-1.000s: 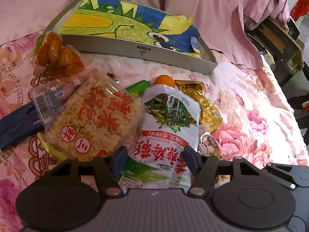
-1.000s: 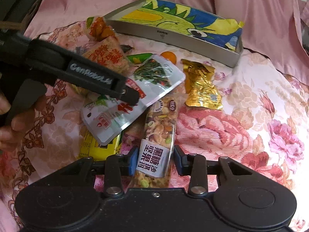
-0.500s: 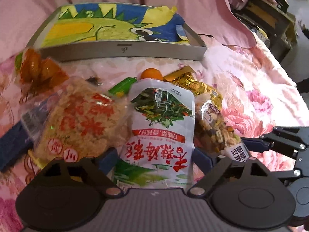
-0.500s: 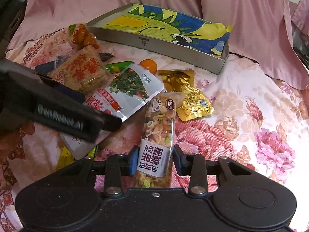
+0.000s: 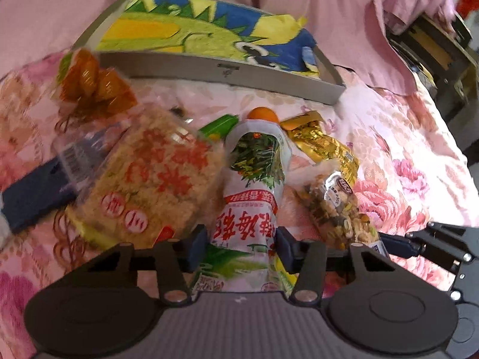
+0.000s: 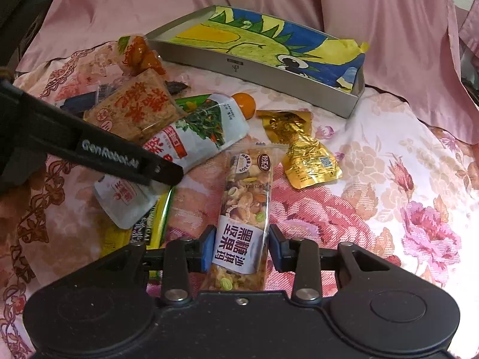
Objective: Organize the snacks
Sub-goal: 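Close the left tool on the white-green pouch while the right tool grips the nut bar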
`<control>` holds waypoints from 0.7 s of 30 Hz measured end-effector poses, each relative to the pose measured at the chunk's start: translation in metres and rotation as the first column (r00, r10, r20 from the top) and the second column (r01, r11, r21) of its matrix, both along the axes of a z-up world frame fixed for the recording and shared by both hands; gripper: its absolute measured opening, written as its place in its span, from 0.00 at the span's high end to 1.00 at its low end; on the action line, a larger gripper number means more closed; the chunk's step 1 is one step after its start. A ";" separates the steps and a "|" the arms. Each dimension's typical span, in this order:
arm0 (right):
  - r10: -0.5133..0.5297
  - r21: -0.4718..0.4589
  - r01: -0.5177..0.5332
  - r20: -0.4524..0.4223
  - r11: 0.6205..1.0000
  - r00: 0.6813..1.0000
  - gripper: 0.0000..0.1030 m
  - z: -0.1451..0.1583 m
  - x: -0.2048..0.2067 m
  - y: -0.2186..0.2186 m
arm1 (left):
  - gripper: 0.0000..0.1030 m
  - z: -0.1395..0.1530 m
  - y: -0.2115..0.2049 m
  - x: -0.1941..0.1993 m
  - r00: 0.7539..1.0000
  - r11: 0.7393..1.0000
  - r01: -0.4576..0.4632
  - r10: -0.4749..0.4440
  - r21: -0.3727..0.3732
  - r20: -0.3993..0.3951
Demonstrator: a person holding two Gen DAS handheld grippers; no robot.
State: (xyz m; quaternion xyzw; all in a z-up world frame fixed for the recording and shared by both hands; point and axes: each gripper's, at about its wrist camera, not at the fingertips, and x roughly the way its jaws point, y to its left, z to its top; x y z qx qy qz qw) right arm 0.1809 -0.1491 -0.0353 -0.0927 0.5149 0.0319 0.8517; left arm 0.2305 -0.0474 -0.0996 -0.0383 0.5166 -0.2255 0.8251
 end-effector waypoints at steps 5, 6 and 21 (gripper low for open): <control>-0.001 0.026 0.001 -0.008 1.000 1.000 0.62 0.003 -0.002 0.002 | 0.51 0.001 0.020 -0.005 0.992 0.996 -0.082 0.077 -0.042 -0.098; 0.000 0.026 0.000 -0.007 1.000 1.000 0.62 0.003 -0.002 0.002 | 0.51 0.001 0.022 -0.005 0.990 0.995 -0.092 0.086 -0.049 -0.113; -0.061 0.073 0.060 0.006 0.995 0.998 0.60 -0.013 0.010 -0.002 | 0.48 -0.003 0.011 0.000 0.989 0.996 -0.082 0.079 -0.017 -0.124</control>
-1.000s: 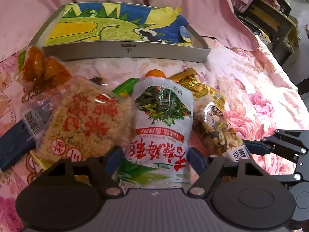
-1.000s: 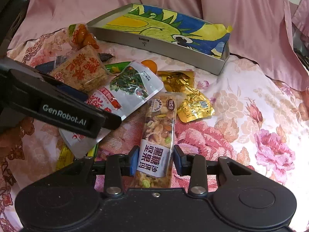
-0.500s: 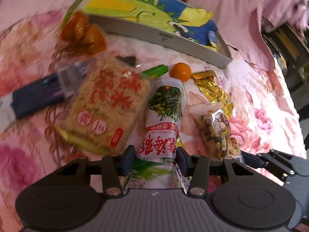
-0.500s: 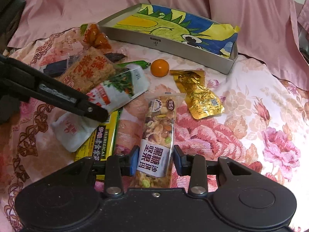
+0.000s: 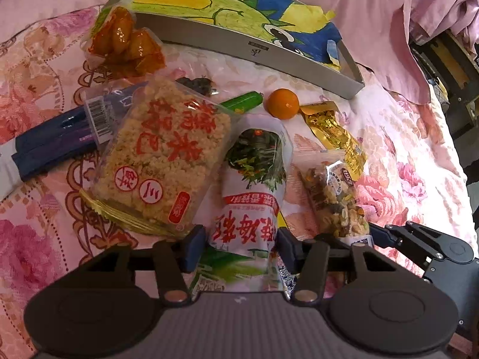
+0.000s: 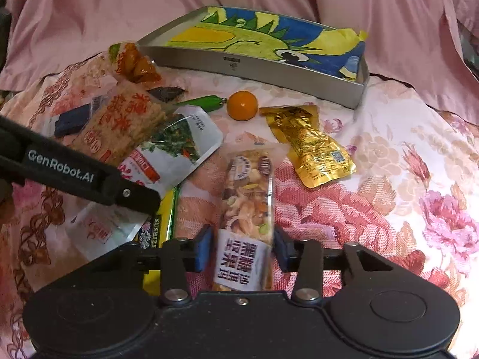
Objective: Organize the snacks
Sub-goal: 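Close the left tool on the white-green pouch while the right tool grips the nut bar, then lift both held packets and carry them over the painted tray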
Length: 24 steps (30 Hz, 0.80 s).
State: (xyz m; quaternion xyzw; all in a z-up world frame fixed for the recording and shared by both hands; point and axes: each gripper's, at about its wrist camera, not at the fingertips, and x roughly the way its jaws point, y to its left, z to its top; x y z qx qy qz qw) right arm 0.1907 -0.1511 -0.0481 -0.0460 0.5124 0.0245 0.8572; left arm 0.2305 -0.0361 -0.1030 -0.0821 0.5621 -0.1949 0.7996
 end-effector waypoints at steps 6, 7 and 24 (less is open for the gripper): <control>0.024 -0.015 -0.024 -0.005 1.000 1.000 0.61 0.002 -0.006 0.007 | 0.54 0.008 -0.002 -0.013 1.000 0.999 -0.016 0.017 0.032 -0.002; 0.034 -0.022 -0.034 -0.003 0.999 0.999 0.61 0.003 -0.008 0.010 | 0.54 0.010 -0.001 -0.017 1.000 0.999 -0.018 0.018 0.033 -0.004; 0.108 -0.098 -0.101 0.067 0.990 0.992 0.61 0.029 -0.043 0.025 | 0.55 0.029 0.019 -0.070 0.991 0.991 -0.133 0.134 -0.020 0.010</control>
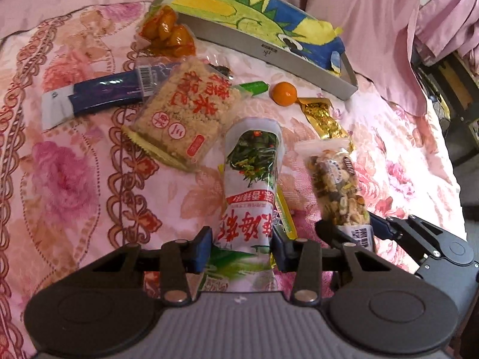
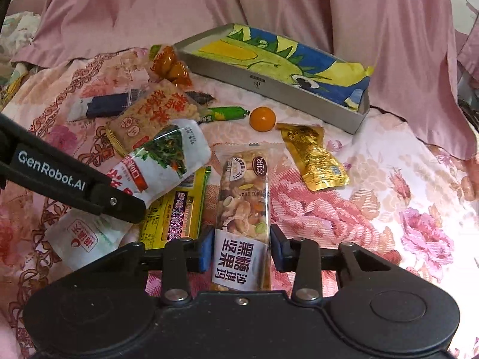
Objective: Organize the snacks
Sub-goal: 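Lift both held packets and carry them over the painted tray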
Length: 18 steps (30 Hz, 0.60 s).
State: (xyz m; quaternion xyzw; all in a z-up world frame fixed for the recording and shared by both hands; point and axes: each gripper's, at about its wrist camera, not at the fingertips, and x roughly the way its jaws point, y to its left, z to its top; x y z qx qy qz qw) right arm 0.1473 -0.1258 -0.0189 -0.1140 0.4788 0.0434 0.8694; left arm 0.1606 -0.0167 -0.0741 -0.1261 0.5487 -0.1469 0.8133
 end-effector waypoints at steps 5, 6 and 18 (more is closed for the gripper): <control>-0.018 0.013 0.018 0.038 1.000 0.999 0.61 0.016 -0.007 -0.002 | 0.55 0.014 0.004 -0.011 0.998 1.000 -0.022 0.022 0.002 0.067; -0.023 0.017 0.022 0.051 1.000 0.998 0.61 0.020 -0.009 -0.002 | 0.55 0.017 0.004 -0.013 0.996 1.000 -0.024 0.024 -0.002 0.082; -0.080 0.088 0.065 0.172 0.994 0.982 0.61 0.045 -0.010 -0.015 | 0.55 0.048 0.010 -0.006 0.963 0.992 -0.079 0.102 -0.101 0.248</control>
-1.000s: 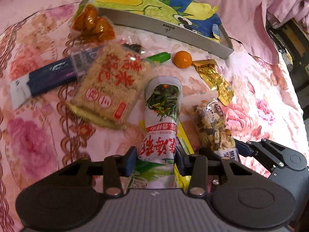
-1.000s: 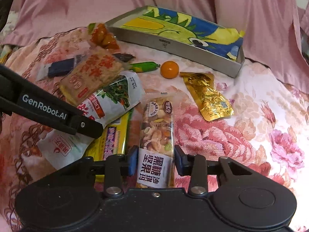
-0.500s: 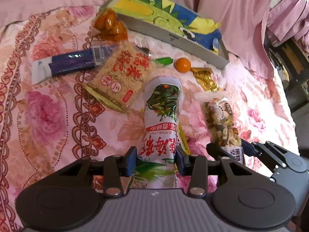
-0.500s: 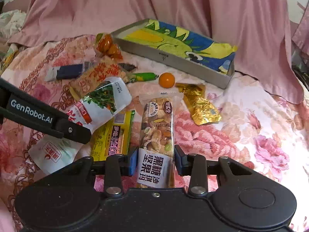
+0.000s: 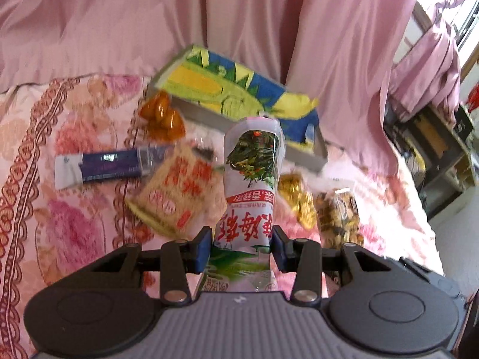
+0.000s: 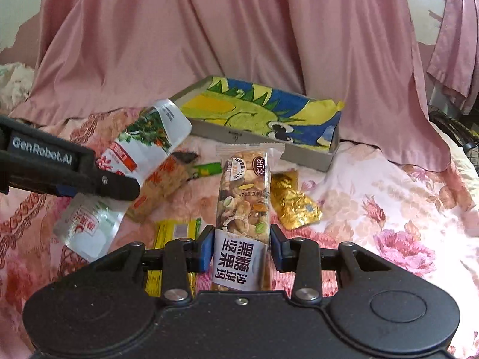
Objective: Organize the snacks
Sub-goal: 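Lift both held packets and carry them over the painted tray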
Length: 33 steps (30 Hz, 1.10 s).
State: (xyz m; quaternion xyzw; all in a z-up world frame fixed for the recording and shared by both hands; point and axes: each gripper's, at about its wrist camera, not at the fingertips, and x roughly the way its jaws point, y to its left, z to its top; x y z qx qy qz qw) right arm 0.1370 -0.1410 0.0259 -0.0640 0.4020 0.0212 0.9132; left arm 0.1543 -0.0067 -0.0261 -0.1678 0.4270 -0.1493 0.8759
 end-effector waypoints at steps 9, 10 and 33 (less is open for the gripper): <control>-0.014 0.021 0.012 0.076 1.000 0.997 0.61 0.006 0.036 -0.008 | 0.55 0.017 -0.003 0.055 0.995 0.999 -0.038 0.039 -0.010 0.088; -0.014 0.020 0.012 0.087 1.000 0.996 0.61 0.006 0.043 -0.009 | 0.55 0.018 -0.004 0.064 0.995 0.999 -0.042 0.043 -0.013 0.095; -0.182 0.159 0.157 0.155 0.975 0.971 0.61 -0.051 0.244 -0.055 | 0.55 -0.037 -0.011 0.227 0.980 0.987 -0.110 0.128 -0.120 0.153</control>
